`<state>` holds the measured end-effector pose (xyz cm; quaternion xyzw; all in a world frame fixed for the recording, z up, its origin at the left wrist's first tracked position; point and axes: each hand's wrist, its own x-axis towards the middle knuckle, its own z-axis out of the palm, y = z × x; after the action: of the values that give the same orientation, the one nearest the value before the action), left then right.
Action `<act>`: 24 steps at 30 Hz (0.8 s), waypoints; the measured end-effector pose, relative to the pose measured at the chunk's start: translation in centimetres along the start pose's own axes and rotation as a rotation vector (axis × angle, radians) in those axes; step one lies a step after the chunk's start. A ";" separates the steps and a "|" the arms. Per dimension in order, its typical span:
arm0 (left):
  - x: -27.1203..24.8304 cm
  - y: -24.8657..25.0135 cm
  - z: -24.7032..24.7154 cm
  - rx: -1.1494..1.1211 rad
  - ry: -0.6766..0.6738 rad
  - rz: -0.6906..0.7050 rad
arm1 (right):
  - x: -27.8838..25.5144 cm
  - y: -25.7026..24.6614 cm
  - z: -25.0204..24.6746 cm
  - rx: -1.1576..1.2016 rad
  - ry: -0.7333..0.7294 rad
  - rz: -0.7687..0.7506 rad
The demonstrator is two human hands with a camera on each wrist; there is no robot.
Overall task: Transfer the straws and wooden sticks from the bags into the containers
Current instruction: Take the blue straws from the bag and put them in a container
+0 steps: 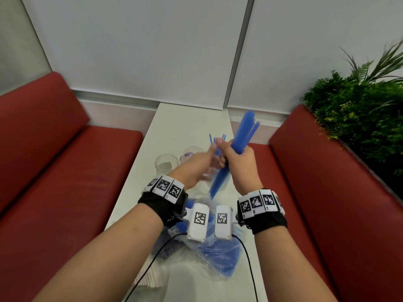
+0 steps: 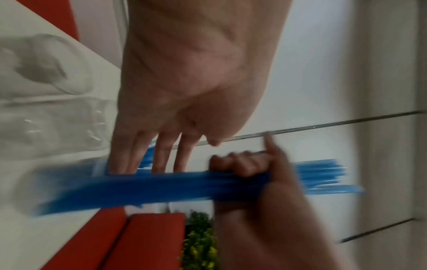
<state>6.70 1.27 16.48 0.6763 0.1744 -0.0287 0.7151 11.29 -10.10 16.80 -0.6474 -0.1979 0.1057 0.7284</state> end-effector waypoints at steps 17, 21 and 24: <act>1.2 -6.9 -0.6 -0.883 -0.092 -0.503 | 0.7 -2.5 0.2 0.047 -0.085 -0.094; 1.3 -8.0 -0.2 -0.807 -0.132 -0.555 | 0.8 -1.9 -0.5 0.053 -0.093 -0.031; 1.8 -8.5 -0.2 -0.765 -0.105 -0.536 | 1.3 -1.9 -2.2 -0.087 -0.110 -0.031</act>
<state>6.02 1.13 7.79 0.2929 0.3044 -0.1804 0.8883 13.14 -11.81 18.68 -0.6686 -0.2522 0.1209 0.6890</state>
